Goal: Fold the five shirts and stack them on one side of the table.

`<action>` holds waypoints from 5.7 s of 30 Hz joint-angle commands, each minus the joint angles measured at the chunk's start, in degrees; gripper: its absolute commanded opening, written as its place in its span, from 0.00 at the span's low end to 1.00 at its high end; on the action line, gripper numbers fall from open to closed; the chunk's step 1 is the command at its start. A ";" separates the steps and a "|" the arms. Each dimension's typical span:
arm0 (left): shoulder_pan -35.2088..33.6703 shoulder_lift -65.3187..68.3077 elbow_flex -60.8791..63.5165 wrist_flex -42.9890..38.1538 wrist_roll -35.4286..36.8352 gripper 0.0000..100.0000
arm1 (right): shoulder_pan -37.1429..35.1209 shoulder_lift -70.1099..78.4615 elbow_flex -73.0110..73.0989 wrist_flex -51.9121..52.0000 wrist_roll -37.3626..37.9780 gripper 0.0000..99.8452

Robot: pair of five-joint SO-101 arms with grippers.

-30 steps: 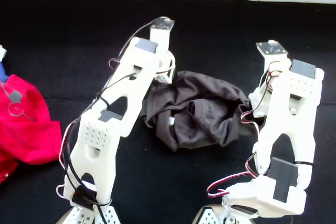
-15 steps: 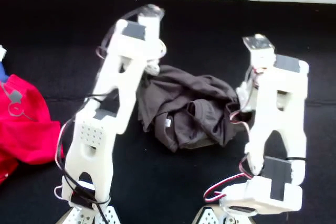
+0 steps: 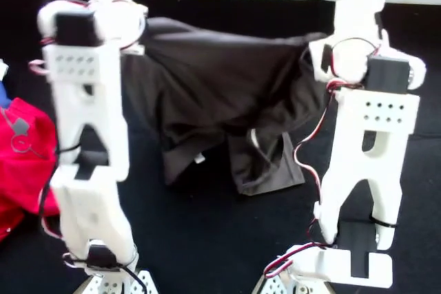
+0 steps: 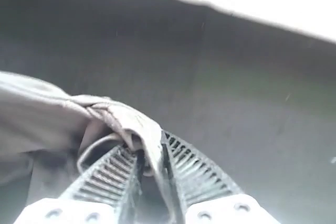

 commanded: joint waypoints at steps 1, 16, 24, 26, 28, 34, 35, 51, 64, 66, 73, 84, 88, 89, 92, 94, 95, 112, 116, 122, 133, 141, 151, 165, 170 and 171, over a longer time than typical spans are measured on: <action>-1.71 -10.95 -2.15 0.00 -3.52 0.01 | -0.40 -2.68 -9.98 -1.63 -0.44 0.01; -6.55 -21.67 10.95 -0.09 -5.63 0.01 | -1.01 0.40 -22.37 14.29 -0.35 0.01; -8.04 -21.67 47.52 -0.09 -5.71 0.01 | -2.51 1.98 -2.59 19.30 -0.70 0.01; -7.87 -21.67 55.25 -0.09 -5.80 0.01 | -4.00 0.22 4.79 19.30 -0.70 0.01; -7.78 -21.58 61.58 -0.09 -5.89 0.01 | -5.49 -3.12 13.05 19.12 -0.70 0.01; -7.78 -21.23 75.03 -0.09 -10.02 0.01 | -7.08 -18.68 43.12 8.84 -0.26 0.01; -7.78 -21.23 77.05 -0.09 -10.99 0.01 | -7.08 -20.97 48.48 6.46 -0.18 0.01; -7.78 -21.67 90.77 -0.09 -20.13 0.05 | -7.16 -36.88 67.21 8.31 16.26 0.13; -7.69 -21.05 72.48 -0.18 -19.78 0.15 | -7.25 -32.75 55.52 4.88 8.35 0.30; -7.52 -20.70 71.25 -2.64 -17.41 0.15 | -7.25 -28.26 56.48 -0.04 4.04 0.30; -4.62 -8.31 70.55 -9.49 -11.69 0.15 | -10.77 -4.79 52.88 -7.69 -3.96 0.30; -3.30 14.90 54.20 -8.97 -11.69 0.14 | -12.62 20.70 38.02 -8.13 -3.87 0.26; -2.95 19.82 46.02 -6.15 -10.29 0.00 | -12.44 26.77 30.55 -8.13 -3.87 0.00; -2.95 20.79 43.65 -5.27 -8.70 0.02 | -12.35 28.00 28.53 -8.04 -3.87 0.03; -3.03 23.52 35.82 -4.22 -6.86 0.01 | -12.18 30.90 21.05 -8.04 -3.78 0.00; -3.03 24.92 30.55 -4.13 -6.86 0.01 | -11.91 32.31 15.08 -8.04 -3.69 0.01; -3.03 25.63 28.00 -4.13 -6.77 0.01 | -11.74 32.84 11.82 -8.04 -3.69 0.01; -3.12 25.19 13.23 0.00 -6.86 0.07 | -5.32 43.65 -20.88 7.69 -3.69 0.25; -2.33 19.65 19.74 0.00 -6.77 0.13 | -5.32 43.65 -26.15 13.67 -3.69 0.27; -0.13 13.41 30.11 -0.18 -6.86 0.13 | -5.32 43.47 -33.54 19.47 -3.87 0.26; 1.45 21.58 33.10 -2.99 -6.86 0.13 | -2.68 35.56 -31.34 19.65 -3.87 0.26; 3.65 21.23 42.24 0.79 -6.95 0.13 | -2.77 15.60 -15.43 19.38 -3.60 0.26; 5.14 -4.18 75.30 0.35 -8.00 0.13 | -2.51 5.05 -2.51 19.21 -3.60 0.26; 4.09 -16.31 81.27 -24.35 -9.67 0.13 | -2.59 3.38 -1.98 19.21 -3.69 0.26; 3.82 -11.82 81.80 -32.70 -5.71 0.13 | -2.59 3.30 -1.89 19.30 -3.69 0.26; 3.91 -11.47 81.01 -32.88 -4.31 0.13 | -2.59 3.30 -1.89 19.30 -3.69 0.26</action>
